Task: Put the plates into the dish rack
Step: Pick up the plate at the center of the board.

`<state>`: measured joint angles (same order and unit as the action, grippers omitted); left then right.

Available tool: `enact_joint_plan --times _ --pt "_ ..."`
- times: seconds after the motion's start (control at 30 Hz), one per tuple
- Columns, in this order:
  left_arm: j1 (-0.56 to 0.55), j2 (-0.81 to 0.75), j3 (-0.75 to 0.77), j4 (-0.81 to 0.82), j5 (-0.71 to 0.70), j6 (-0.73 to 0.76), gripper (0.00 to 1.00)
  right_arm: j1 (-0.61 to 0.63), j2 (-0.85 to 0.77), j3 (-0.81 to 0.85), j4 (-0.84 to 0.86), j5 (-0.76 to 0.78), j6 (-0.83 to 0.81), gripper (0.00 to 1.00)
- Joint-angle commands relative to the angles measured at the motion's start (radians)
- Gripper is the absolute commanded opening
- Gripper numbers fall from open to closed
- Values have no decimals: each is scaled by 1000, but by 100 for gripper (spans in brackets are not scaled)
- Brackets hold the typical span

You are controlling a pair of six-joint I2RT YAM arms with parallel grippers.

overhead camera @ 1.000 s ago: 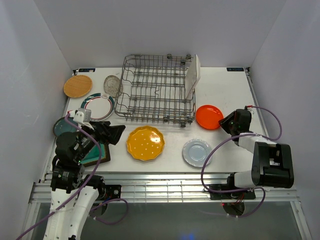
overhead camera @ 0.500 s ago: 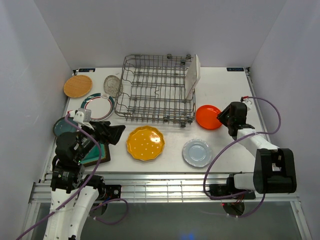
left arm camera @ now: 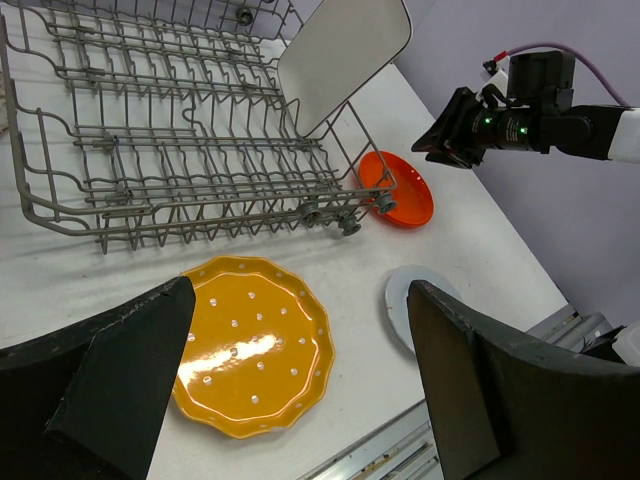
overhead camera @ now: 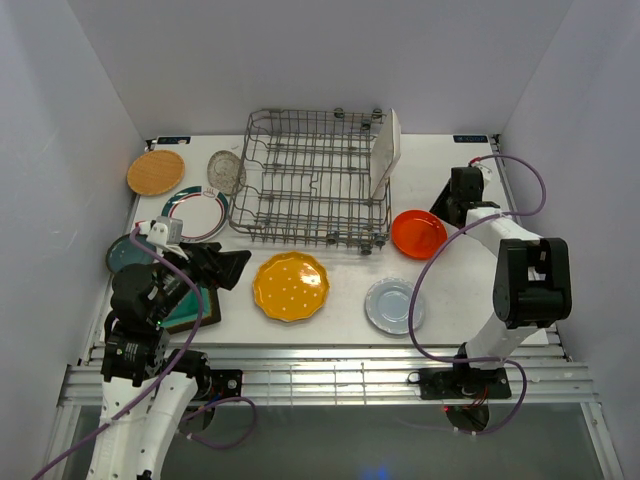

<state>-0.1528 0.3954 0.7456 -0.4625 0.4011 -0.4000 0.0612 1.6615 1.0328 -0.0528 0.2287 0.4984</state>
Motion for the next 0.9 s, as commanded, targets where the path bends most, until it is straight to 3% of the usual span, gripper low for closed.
enact_joint_plan --times 0.0,0.07,0.17,0.4,0.63,0.87 --pt "-4 5 -3 15 10 12 98 2 11 19 -55 60 -37 47" --pt "-5 5 -3 15 7 12 98 2 15 29 -62 43 -53 57" --pt "-5 10 -3 15 10 12 98 2 21 32 -82 34 -64 59" --pt "-4 14 -3 15 12 12 98 3 6 -16 -84 58 -72 58" --pt "-5 16 -3 15 10 12 98 34 41 24 -137 119 -86 54" --pt "-5 17 -3 15 10 12 98 52 69 49 -171 147 -92 56"
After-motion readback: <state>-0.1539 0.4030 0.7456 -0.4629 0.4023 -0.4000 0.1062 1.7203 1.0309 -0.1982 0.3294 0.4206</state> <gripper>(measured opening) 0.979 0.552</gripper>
